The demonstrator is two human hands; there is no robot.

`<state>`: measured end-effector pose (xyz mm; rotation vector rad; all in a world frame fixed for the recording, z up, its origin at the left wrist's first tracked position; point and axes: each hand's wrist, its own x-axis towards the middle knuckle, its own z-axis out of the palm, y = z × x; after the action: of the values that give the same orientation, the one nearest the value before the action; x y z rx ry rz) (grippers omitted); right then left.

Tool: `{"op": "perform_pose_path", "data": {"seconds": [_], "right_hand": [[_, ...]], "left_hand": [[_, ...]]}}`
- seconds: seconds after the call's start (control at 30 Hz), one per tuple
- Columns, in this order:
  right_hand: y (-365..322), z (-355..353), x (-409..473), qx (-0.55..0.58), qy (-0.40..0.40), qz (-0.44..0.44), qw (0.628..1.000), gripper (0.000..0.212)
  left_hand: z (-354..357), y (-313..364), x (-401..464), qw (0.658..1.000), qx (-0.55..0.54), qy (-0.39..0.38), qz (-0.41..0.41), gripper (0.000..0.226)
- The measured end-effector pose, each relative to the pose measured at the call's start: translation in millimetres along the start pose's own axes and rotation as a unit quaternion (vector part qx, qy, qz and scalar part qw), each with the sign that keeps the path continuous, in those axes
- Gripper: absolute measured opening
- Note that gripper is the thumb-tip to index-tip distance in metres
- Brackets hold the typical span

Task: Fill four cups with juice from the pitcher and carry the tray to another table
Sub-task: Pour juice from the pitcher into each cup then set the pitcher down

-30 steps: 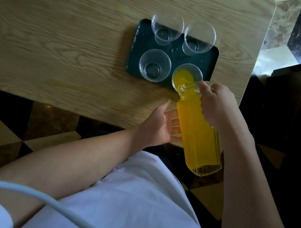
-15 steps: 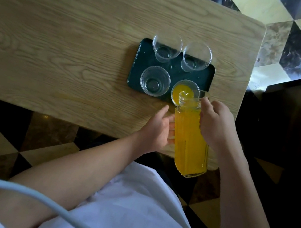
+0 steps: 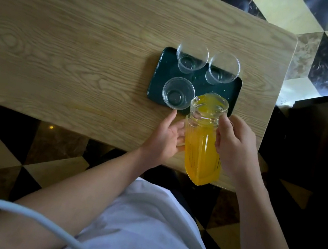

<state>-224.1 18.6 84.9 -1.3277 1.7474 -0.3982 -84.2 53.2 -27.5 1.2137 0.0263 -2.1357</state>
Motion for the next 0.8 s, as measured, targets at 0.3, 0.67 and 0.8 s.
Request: {"op": "perform_pose_path", "data": {"seconds": [0.3, 0.67, 0.8], "right_hand": [[-18.0, 24.8, -0.7, -0.036, -0.021, -0.032, 0.999, 0.042], [-29.3, 44.5, 8.5, -0.130, -0.036, -0.025, 0.991, 0.043], [-37.8, 45.5, 8.5, -0.162, -0.032, -0.022, 0.986, 0.048]], "left_hand": [[-17.7, 11.7, -11.1, 0.999, -0.002, 0.036, 0.013, 0.067], [-30.5, 13.0, -12.9, 0.999, 0.005, 0.038, -0.021, 0.072], [-33.2, 10.9, -10.7, 0.999, 0.002, 0.038, -0.030, 0.067]]}}
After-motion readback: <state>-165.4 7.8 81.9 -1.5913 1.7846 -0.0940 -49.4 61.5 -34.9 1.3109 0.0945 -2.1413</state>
